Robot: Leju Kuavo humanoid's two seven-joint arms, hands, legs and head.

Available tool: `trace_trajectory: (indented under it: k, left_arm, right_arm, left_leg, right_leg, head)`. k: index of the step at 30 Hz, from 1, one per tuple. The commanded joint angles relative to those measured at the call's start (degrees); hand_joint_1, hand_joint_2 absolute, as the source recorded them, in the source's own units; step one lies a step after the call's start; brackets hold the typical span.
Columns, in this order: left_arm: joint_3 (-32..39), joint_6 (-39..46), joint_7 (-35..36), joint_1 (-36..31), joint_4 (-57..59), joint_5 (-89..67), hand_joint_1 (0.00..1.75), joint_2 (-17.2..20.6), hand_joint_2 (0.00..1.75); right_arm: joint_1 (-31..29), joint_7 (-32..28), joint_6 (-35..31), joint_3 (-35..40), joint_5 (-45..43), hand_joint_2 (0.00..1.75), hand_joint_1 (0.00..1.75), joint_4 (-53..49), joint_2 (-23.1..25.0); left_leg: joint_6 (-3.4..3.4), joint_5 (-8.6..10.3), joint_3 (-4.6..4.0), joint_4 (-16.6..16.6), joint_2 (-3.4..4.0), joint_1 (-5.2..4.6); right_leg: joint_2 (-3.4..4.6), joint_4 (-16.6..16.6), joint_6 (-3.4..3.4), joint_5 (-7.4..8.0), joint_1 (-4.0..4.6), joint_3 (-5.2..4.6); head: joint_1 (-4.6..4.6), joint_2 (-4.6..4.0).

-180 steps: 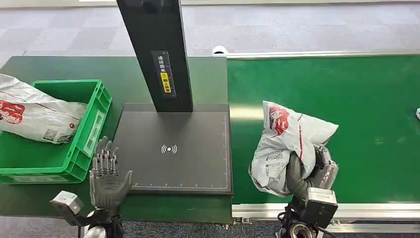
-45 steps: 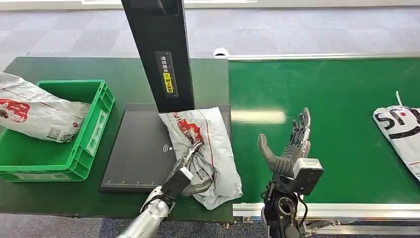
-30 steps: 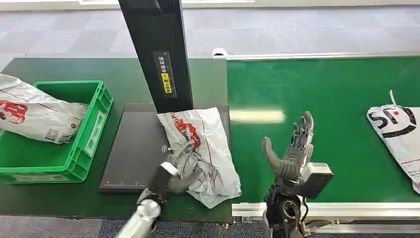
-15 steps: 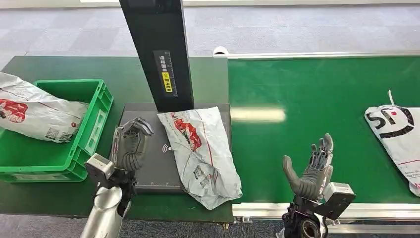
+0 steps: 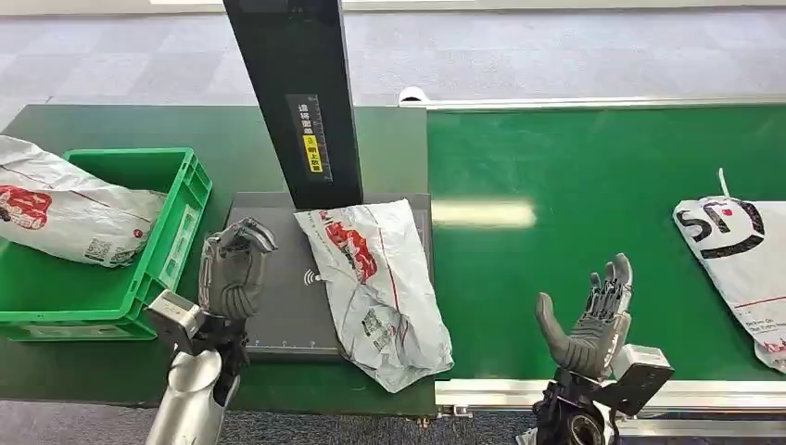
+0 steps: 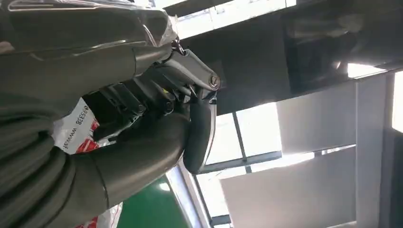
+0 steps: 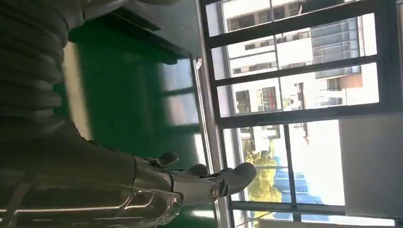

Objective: Moved the parcel from conveyor to table for the left to box.

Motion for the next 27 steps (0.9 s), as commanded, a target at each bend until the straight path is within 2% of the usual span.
trace_trajectory:
  k: [1,17,22,27]
  left_arm:
    - [-1.25,-1.08,0.43,-0.78,3.44,-3.55,0.00,-0.01,1.75]
    - [-1.25,-1.08,0.43,-0.78,3.44,-3.55,0.00,-0.01,1.75]
    - [-5.60,-0.69,2.48,-4.06,14.12,-9.95,0.00,-0.85,1.75]
    - [-6.43,0.92,1.29,-6.69,22.34,-10.45,0.00,-0.39,1.75]
  right_arm:
    - [-0.92,-0.15,0.03,-1.72,0.22,1.75,0.00,1.04,0.60]
    - [-0.92,-0.15,0.03,-1.72,0.22,1.75,0.00,1.04,0.60]
    - [-3.01,-0.15,-0.02,-1.13,0.85,1.75,0.00,3.63,0.54]
    - [-5.33,-0.15,-0.28,-0.77,0.88,1.75,0.00,6.07,0.29]
  left_leg:
    - [0.01,0.02,0.04,-0.03,-0.03,-0.01]
    - [0.02,0.02,0.05,-0.05,-0.01,0.01]
    - [0.02,0.05,0.06,-0.06,-0.08,-0.02]
    - [0.02,0.07,0.08,-0.09,-0.04,-0.01]
  right_leg:
    - [-0.05,-0.03,-0.01,0.00,-0.01,0.04]
    - [-0.04,-0.08,-0.02,0.03,0.02,0.06]
    - [-0.10,-0.06,-0.01,0.01,-0.01,0.07]
    - [-0.07,-0.10,-0.02,0.06,0.00,0.10]
  head:
    - [0.00,0.02]
    - [0.00,0.00]
    - [0.00,0.02]
    - [0.02,0.02]
